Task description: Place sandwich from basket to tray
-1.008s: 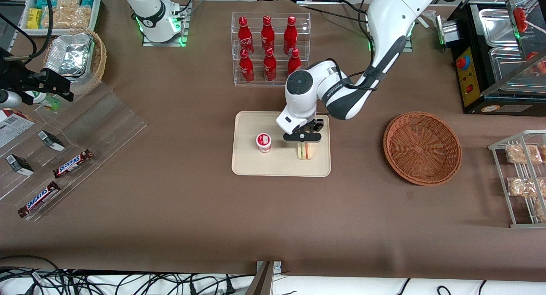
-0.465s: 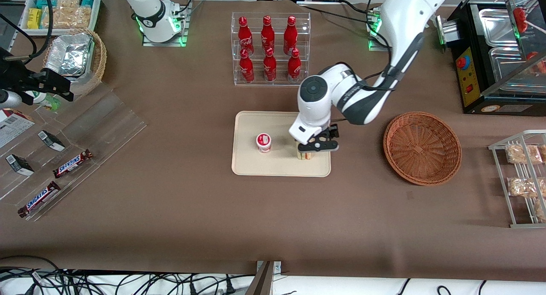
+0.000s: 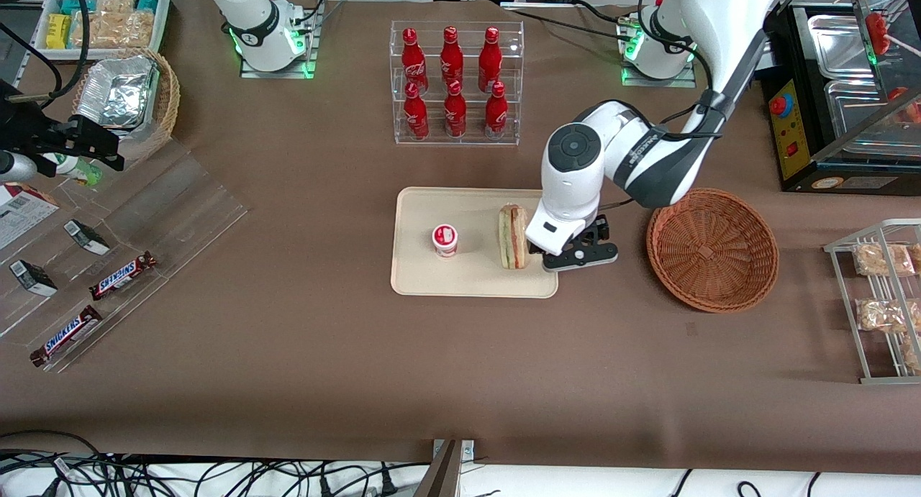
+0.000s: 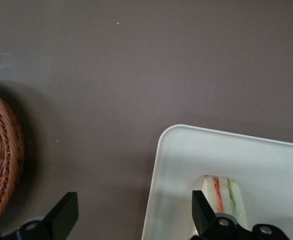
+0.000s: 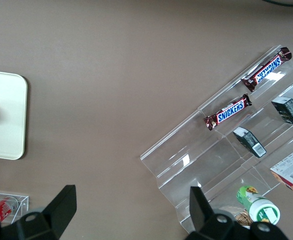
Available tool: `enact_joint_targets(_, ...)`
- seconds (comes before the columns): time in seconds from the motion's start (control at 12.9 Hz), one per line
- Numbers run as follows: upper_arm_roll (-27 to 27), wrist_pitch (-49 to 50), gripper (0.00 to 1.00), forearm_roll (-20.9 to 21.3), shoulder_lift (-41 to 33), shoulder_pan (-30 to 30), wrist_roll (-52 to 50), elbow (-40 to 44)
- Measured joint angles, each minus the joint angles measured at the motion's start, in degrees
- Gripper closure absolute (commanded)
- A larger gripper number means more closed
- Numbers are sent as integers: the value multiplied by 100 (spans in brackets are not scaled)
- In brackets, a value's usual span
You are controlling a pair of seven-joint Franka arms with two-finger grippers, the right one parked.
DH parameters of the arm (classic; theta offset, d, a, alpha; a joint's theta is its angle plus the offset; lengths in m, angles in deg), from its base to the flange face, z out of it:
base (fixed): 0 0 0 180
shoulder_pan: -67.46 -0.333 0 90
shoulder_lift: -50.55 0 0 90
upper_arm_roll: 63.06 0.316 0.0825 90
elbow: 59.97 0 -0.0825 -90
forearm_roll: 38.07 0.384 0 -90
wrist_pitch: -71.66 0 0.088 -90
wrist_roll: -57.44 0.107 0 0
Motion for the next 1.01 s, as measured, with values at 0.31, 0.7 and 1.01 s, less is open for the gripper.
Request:
enact_joint_targets(0.31, 5, 779, 0, -551, -107, -253, 899, 565)
enact_joint_targets(0.7, 76, 1976, 0, -1110, -217, -614, 2239, 1494)
enact_joint_targets(1.01, 793, 2612, 0, -1858, -258, -661, 3733, 2046)
